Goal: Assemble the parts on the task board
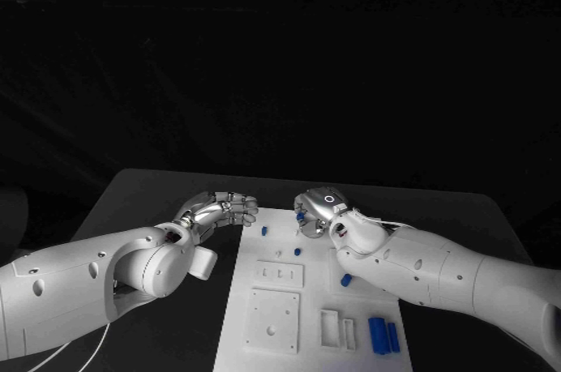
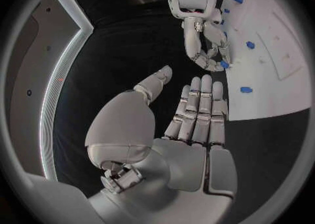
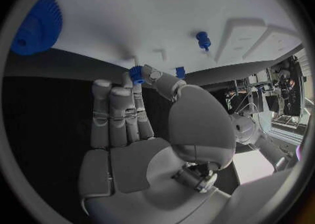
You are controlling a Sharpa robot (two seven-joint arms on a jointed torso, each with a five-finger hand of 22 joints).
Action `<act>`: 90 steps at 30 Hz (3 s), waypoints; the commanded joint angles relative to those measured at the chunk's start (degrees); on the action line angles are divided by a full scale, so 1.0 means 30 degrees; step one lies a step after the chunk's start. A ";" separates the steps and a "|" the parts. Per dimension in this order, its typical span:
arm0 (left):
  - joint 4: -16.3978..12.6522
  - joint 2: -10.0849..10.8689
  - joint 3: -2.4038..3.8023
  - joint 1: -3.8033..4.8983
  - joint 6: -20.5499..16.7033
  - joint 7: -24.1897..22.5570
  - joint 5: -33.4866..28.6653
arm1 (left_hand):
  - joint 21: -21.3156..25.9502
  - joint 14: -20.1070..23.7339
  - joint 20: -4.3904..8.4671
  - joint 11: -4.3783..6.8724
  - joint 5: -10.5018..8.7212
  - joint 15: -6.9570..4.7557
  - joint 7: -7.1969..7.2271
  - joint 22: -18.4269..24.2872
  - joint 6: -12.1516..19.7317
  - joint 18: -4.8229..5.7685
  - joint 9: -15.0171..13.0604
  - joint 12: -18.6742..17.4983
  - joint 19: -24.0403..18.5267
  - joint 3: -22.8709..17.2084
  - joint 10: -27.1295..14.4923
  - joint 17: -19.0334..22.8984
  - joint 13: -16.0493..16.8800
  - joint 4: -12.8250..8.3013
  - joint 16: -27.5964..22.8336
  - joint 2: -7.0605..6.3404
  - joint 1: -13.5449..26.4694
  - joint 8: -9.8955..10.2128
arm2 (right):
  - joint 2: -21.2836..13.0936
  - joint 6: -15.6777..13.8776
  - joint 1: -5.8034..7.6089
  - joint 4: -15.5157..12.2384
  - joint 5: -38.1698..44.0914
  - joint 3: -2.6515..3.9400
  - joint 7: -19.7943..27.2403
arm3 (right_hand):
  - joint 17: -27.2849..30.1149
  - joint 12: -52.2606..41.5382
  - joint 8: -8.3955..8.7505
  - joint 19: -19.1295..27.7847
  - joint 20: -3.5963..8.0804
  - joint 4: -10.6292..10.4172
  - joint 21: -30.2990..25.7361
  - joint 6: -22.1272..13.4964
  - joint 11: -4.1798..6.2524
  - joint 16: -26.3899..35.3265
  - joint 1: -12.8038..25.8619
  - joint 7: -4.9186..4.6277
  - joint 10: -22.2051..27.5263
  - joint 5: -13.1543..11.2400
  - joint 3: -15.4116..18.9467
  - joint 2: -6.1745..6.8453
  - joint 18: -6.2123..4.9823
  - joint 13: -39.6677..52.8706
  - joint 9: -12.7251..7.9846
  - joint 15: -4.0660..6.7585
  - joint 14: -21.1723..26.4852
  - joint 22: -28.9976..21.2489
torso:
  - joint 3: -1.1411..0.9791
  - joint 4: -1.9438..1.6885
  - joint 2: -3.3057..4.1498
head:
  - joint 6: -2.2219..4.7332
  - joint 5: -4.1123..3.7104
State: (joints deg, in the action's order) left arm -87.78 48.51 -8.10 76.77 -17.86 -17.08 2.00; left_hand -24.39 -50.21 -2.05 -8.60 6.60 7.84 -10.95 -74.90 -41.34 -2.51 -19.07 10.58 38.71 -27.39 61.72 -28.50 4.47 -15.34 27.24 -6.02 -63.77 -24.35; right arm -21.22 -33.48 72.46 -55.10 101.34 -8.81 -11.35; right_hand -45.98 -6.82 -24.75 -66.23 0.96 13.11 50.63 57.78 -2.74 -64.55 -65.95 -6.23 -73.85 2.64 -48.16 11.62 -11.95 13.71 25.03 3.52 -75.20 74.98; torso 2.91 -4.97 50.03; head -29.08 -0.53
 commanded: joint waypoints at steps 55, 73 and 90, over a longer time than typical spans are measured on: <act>0.1414 -0.0028 0.0001 0.0027 0.0379 -0.0396 0.0167 | 0.0101 0.0130 -0.0017 -0.0012 -0.0131 0.0010 -0.0156 -0.0168 0.0024 -0.0216 -0.0002 -0.0208 -0.0083 -0.0096 -0.0307 0.0011 -0.0082 -0.0235 -0.0144 -0.0013 0.0141 0.0228 | -0.6685 0.1901 0.0337 -0.7032 -0.6001 0.2472 0.2142 | 0.0333 0.0011 0.1694 0.0358 -0.0061 -0.0662 -0.0039 -0.2431 -0.0478 -0.0108 0.0566 -0.1171 0.1069 0.0155 0.2446 0.1718 -0.1017 0.0113 -0.0478 -0.0410 0.0156 0.0338 | -0.0277 0.0863 -0.0668 | 0.0383 0.0140; 0.1909 -0.0184 -0.0035 -0.0061 0.0604 -0.0396 0.0171 | 0.0102 0.0129 -0.0018 -0.0013 -0.0134 0.0010 -0.0158 -0.0171 0.0021 -0.0217 -0.0006 -0.0206 -0.0083 -0.0103 -0.0303 0.0009 -0.0081 -0.0247 -0.0145 -0.0007 0.0136 0.0231 | -0.5726 0.4254 -0.0328 -0.3912 -0.4606 0.2444 0.1716 | -0.0613 -1.2268 0.2339 -0.0092 0.0144 -0.0674 0.0357 -0.2781 0.0530 -0.1195 0.0863 -0.0473 0.1929 0.0361 0.4646 0.1495 -0.1017 1.6817 -0.0584 0.0476 0.0079 0.0428 | -0.0602 0.1161 -0.0939 | 0.0241 0.0206; 0.1802 -0.0287 -0.0037 -0.0117 0.0707 -0.0345 0.0204 | 0.0106 0.0141 -0.0022 -0.0011 -0.0142 0.0014 -0.0154 -0.0176 0.0032 -0.0214 -0.0007 -0.0215 -0.0089 -0.0105 -0.0319 0.0010 -0.0086 -0.0261 -0.0153 -0.0011 0.0137 0.0243 | -0.3844 0.4542 -0.1196 -0.1270 -0.3778 0.2380 0.1655 | -0.2982 -1.8649 0.2926 -0.0353 0.0631 -0.0378 0.2020 -0.3446 0.0163 -0.3026 0.1128 -0.0851 0.2021 0.0544 0.5055 0.1216 -0.1017 2.1130 -0.0851 0.0176 0.0389 0.0445 | -0.0632 0.0955 -0.0799 | 0.0111 0.0039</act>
State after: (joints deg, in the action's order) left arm -82.18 47.77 -8.24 76.39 -16.82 -17.47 2.27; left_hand -24.39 -50.21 -2.05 -8.60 6.37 7.84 -10.95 -74.94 -41.34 -2.47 -19.07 10.14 38.71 -27.66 60.88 -28.50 4.25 -15.93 27.02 -6.02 -63.77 -23.92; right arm -32.95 -20.97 68.93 -59.28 88.63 -1.67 -6.42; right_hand -54.91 -62.55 -16.12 -66.85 2.08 11.63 56.46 47.62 -2.16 -73.44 -62.67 -8.69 -67.49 4.22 -32.91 15.75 -13.34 74.97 22.51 3.99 -74.10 74.97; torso 1.03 -2.02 47.54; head -28.72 -0.42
